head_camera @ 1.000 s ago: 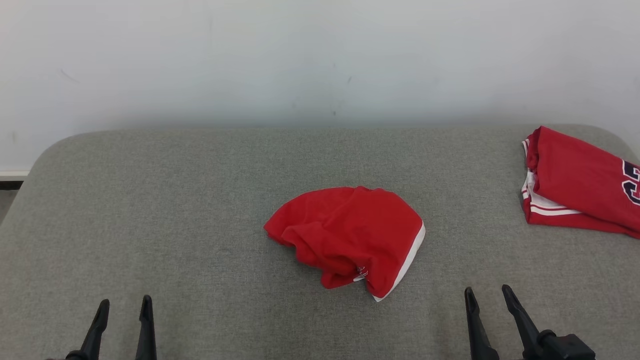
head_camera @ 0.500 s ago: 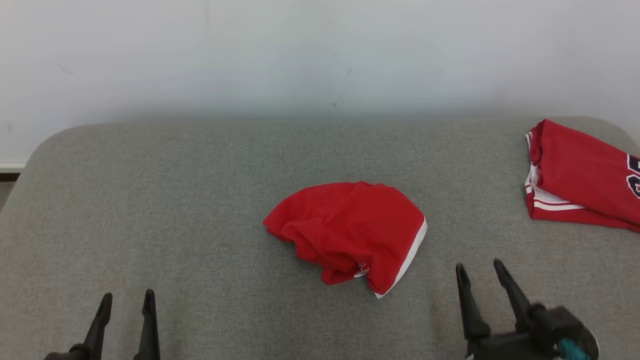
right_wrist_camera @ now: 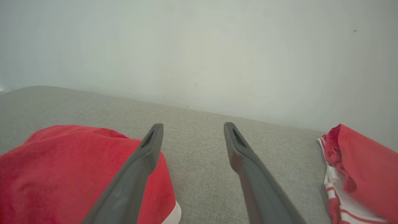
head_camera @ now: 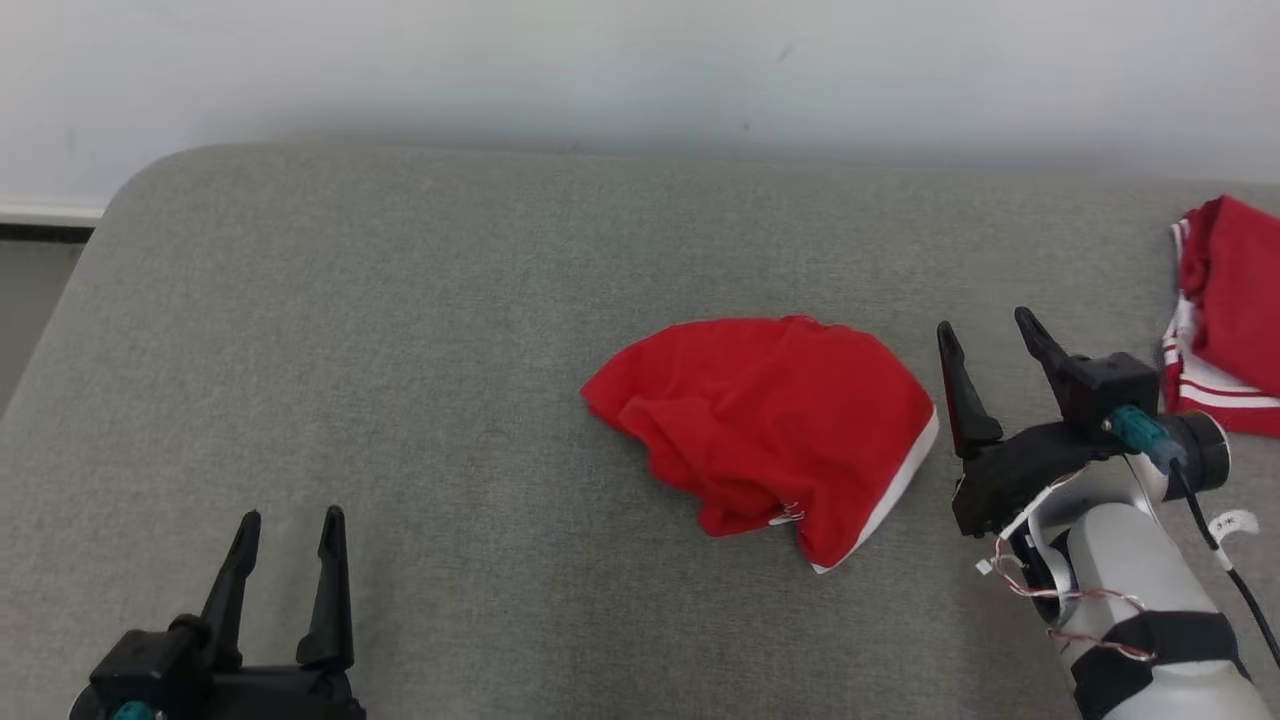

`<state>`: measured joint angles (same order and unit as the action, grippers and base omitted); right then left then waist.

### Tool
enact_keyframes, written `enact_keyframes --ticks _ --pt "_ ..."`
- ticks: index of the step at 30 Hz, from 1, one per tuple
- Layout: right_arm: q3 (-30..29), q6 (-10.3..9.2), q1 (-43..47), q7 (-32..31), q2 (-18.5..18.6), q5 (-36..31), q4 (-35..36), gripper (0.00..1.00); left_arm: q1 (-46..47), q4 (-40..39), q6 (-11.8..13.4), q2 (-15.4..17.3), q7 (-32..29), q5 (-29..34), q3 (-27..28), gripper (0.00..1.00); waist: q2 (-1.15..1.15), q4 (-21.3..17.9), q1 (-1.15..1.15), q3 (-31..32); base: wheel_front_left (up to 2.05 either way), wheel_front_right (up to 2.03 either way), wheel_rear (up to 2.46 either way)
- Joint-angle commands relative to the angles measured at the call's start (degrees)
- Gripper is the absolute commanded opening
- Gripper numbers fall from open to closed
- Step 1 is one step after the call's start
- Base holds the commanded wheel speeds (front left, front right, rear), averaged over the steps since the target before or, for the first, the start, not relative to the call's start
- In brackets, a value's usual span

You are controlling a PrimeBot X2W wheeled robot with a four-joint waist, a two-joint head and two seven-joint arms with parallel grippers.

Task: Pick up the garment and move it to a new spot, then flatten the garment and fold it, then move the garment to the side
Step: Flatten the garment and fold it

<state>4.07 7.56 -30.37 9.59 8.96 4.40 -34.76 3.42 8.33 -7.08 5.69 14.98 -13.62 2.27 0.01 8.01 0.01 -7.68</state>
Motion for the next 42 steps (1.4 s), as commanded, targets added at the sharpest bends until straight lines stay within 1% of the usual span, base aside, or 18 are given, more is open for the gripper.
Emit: enact_keyframes --ticks 1,6,13,14,15,16,19,24,29,32,35,36,39,42 --pt "0.0 -0.14 -0.81 0.01 0.4 -0.32 -1.16 1.0 0.83 0.19 -0.19 -0.19 0.25 -0.17 -0.01 1.0 -0.01 3.36 -0.01 -3.28 0.0 0.0 0.0" --pt "0.55 -0.14 -4.75 -0.29 0.17 -0.98 -10.97 1.0 2.38 1.17 -0.28 -0.61 0.26 -0.55 -0.05 1.0 -0.01 5.4 -0.01 -4.93 0.0 0.0 0.0" --pt "1.74 -0.14 -5.05 -0.14 -1.69 -0.25 -22.11 1.0 2.86 1.81 -0.33 -0.35 0.26 -0.92 -0.11 1.0 -0.01 5.37 -0.01 -4.9 0.0 0.0 0.0" --pt "2.0 -0.14 -4.74 -0.15 -2.06 0.18 -23.29 0.8 2.97 1.86 -0.33 -0.23 0.26 -0.93 -0.22 1.0 -0.01 5.22 -0.01 -4.85 0.0 0.0 0.0" --pt "2.28 -0.14 -4.76 0.51 -2.45 0.72 -24.06 0.21 3.06 1.86 -0.33 -0.13 0.26 -0.99 -0.28 1.0 -0.01 4.99 -0.01 -4.74 0.0 0.0 0.0" --pt "2.55 -0.14 -5.04 1.1 -2.75 1.2 -24.55 0.0 3.1 1.78 -0.34 -0.05 0.26 -1.01 -0.16 1.0 -0.01 4.67 -0.01 -4.67 0.0 0.0 0.0" --pt "2.72 -0.18 -6.08 2.83 -2.38 2.33 -25.48 0.0 3.09 1.52 -0.34 0.15 0.26 -1.04 -0.36 1.0 -0.01 3.67 -0.01 -4.44 0.0 0.0 0.0" --pt "1.87 -0.15 -6.65 5.16 0.14 3.54 -24.66 0.0 1.86 1.54 -0.35 0.26 0.26 -0.49 -0.27 1.0 -0.01 1.71 -0.01 -2.73 0.0 0.0 0.0" --pt "-0.85 -0.15 -6.18 5.58 5.83 4.47 -22.37 0.0 0.89 1.48 -0.34 0.33 0.26 0.04 -0.47 1.0 -0.01 0.25 -0.01 -0.82 0.0 0.0 0.0" --pt "-2.37 -0.15 -6.26 5.65 9.14 4.33 -19.69 0.0 0.46 1.45 -0.34 0.28 0.26 0.27 -0.34 1.0 -0.01 -0.37 -0.01 0.18 0.0 0.0 0.0" --pt "-4.06 -0.15 -6.15 5.63 11.61 3.75 -16.72 0.0 -0.23 1.39 -0.34 0.17 0.26 0.53 -0.41 1.0 -0.01 -0.68 -0.01 0.99 0.0 0.0 0.0" --pt "-4.06 -0.15 -6.15 5.63 11.61 3.75 -16.72 0.0 -0.23 1.39 -0.34 0.17 0.26 0.53 -0.41 1.0 -0.01 -0.68 -0.01 0.99 0.0 0.0 0.0" --pt "-4.86 -0.14 -6.57 5.64 12.61 3.37 -13.54 0.0 -0.55 1.34 -0.35 0.02 0.26 0.68 -0.44 1.0 -0.01 -0.8 -0.01 1.74 0.0 0.0 0.0" --pt "-3.05 -0.14 -6.58 5.64 11.08 2.59 -10.06 0.0 -1.01 1.27 -0.35 -0.22 0.26 0.66 -0.26 1.0 -0.01 -0.88 -0.01 2.44 0.0 0.0 0.0"
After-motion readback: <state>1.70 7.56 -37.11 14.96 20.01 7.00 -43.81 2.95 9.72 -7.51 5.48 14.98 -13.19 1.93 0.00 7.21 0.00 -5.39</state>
